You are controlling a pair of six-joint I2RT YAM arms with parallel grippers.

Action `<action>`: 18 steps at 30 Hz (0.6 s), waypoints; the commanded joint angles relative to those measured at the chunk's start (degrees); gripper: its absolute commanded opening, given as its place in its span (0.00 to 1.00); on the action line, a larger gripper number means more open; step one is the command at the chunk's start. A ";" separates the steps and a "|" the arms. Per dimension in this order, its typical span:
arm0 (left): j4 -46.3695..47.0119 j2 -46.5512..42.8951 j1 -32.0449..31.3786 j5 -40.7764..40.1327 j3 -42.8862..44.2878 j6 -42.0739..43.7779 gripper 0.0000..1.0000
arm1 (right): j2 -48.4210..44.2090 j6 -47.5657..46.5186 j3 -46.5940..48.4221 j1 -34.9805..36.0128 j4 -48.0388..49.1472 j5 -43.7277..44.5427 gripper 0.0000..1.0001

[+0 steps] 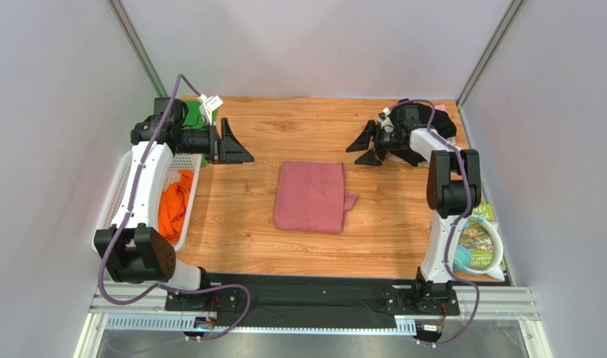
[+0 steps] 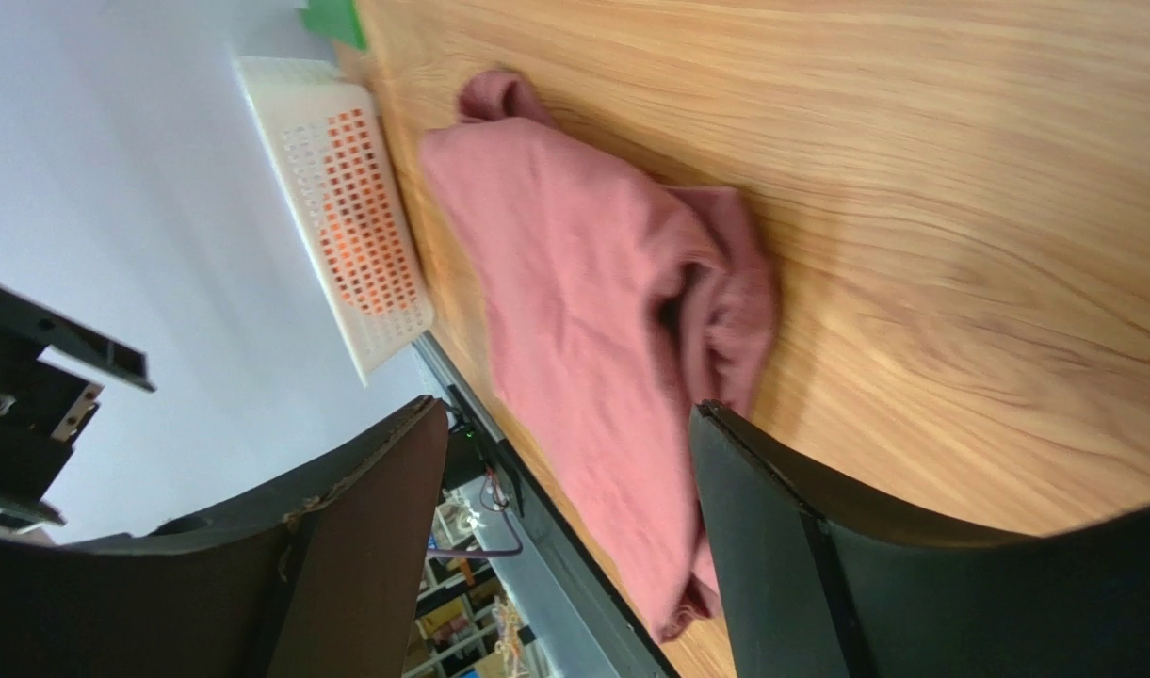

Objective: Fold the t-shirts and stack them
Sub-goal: Smooth out wrinkles on the folded tshirt

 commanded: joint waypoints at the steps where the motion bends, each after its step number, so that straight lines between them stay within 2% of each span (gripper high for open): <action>1: -0.73 -2.19 0.25 2.02 2.85 0.41 1.00 | 3.12 -3.02 -0.58 0.38 -0.77 2.72 0.72; 7: -1.87 -1.66 0.25 1.93 3.20 0.84 1.00 | 7.43 -5.13 1.00 0.55 -2.45 4.75 0.82; 12: -2.40 -1.05 0.25 1.84 3.55 0.93 1.00 | 9.89 -6.89 2.75 1.08 -3.94 5.54 0.98; 18: -2.40 -0.61 0.25 1.84 3.99 0.76 1.00 | 12.53 -9.87 7.06 3.45 -7.10 7.81 1.00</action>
